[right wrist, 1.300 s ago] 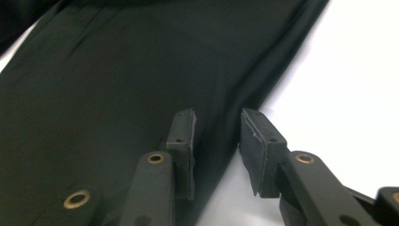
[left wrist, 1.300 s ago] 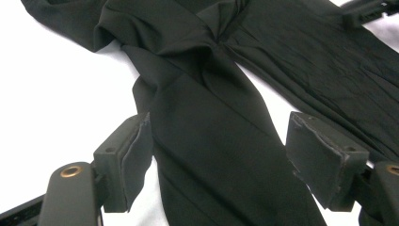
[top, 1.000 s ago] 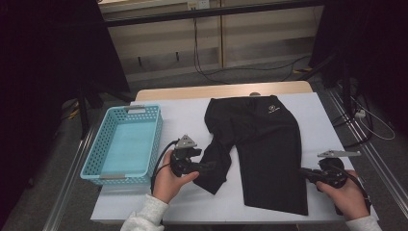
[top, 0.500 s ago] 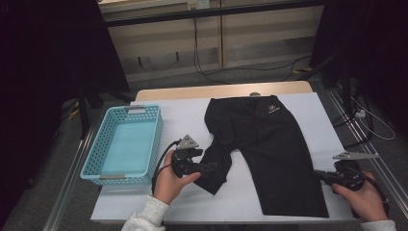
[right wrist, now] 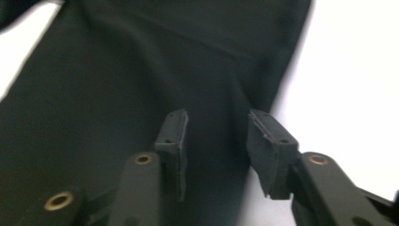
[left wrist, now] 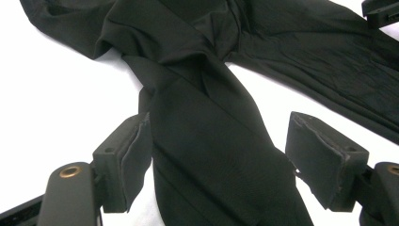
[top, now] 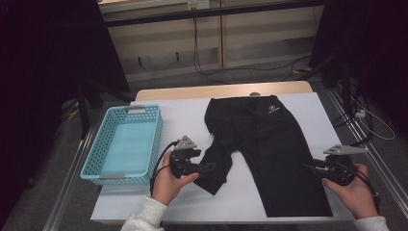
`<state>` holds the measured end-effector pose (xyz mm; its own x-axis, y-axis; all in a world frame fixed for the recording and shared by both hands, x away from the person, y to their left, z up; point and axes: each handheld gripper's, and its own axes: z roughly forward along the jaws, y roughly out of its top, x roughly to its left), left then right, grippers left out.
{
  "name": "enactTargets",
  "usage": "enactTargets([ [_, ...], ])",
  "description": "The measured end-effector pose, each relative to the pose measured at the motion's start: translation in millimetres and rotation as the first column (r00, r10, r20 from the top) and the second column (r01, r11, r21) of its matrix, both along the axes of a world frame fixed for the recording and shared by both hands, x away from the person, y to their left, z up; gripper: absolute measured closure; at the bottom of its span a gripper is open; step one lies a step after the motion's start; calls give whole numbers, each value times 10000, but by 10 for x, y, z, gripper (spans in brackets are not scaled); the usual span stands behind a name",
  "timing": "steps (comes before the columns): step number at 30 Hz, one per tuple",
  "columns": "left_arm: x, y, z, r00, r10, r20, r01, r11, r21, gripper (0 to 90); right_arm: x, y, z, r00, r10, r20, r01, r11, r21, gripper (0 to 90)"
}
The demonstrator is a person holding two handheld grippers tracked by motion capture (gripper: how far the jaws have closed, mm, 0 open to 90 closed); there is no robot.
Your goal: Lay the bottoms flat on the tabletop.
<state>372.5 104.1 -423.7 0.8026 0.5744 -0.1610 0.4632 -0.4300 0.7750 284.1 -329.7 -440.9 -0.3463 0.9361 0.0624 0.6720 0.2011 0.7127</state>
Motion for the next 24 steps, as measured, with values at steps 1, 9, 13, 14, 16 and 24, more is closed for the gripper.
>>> enactTargets([
  [1, 4, -2, -2, 10000, -1, 0, 1, 10000, -3, 237, 23, 58, 5, 9998, 184, 68, -184, 9998, 102, 582],
  [9, 9, -3, -16, 10000, 42, -57, -41, 10000, 43, 236, 253, 630, -102, 9878, 1559, 57, -1559, 9852, 714, 627],
  [13, 9, 2, -19, 10000, 28, -47, -28, 9999, 128, 236, 302, 902, -155, 9756, 2194, 7, -2188, 9728, 763, 598],
  [14, 10, 2, -18, 10000, 24, -44, -23, 9999, 123, 236, 312, 961, -157, 9751, 2217, 37, -2215, 9727, 700, 592],
  [16, 8, -1, -17, 10000, 49, -29, -49, 9999, 98, 236, 332, 1056, -163, 9775, 2109, 79, -2109, 9749, 721, 578],
  [24, 17, 5, -24, 10000, 70, -28, -70, 9999, 139, 236, 337, 1301, -217, 9626, 2705, 126, -2707, 9605, 652, 556],
])
